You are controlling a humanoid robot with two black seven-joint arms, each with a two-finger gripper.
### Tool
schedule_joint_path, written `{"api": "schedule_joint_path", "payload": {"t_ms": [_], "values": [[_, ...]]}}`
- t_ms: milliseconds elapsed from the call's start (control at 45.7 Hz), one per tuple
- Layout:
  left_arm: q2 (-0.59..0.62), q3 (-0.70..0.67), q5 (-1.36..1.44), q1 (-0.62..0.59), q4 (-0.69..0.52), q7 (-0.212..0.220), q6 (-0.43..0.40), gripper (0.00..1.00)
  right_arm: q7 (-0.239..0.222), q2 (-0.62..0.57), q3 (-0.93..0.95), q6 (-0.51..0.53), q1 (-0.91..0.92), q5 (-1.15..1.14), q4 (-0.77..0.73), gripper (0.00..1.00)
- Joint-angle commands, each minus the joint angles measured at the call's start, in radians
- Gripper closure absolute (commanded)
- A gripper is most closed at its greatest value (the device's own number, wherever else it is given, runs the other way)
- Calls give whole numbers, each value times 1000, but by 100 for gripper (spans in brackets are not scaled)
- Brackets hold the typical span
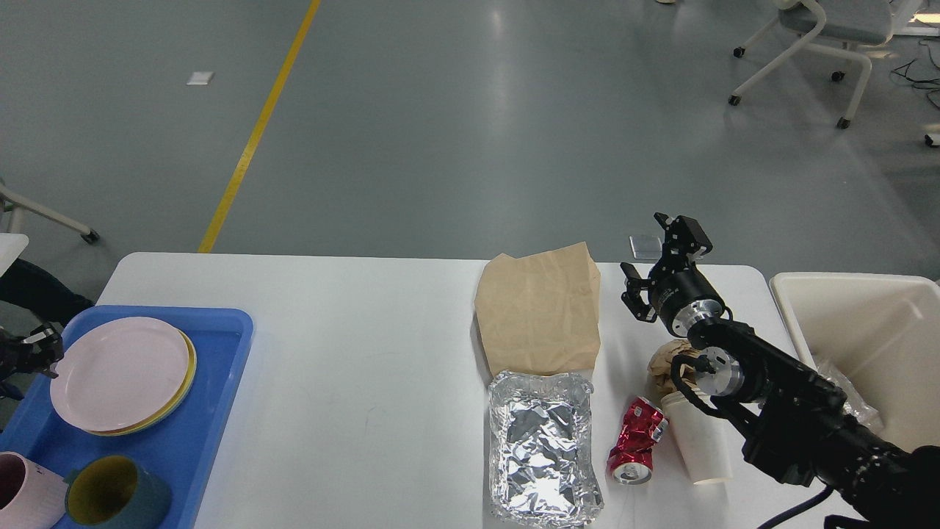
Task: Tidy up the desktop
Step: 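Open the left gripper and raise it away from the plates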
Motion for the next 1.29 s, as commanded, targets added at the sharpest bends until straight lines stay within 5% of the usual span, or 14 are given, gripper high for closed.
{"api": "schedule_joint_path", "payload": {"t_ms": [0, 88, 307, 591, 810, 1117, 1270], "values": [[-12, -22, -3, 3, -2, -15, 58, 23, 2, 0, 0, 1, 0, 0, 1, 0], [-21, -93, -2, 3, -2, -15, 128, 9, 0, 0, 0, -1, 0, 0, 1, 0], [-55, -176, -9, 2, -8, -21, 162, 4, 0, 0, 0, 1, 0, 0, -1, 0], [-159, -495, -14, -9, 1, -67, 194, 4, 0, 0, 0, 1, 0, 0, 1, 0], [-231, -918, -12, 8, 1, -181, 243, 4, 0, 0, 0, 1, 0, 0, 1, 0], [-282, -1529, -14, 38, -2, -182, 240, 4, 0, 0, 0, 1, 0, 0, 1, 0], [-289, -1675, -19, 0, -2, -185, 245, 4, 0, -1, 0, 1, 0, 0, 1, 0]]}}
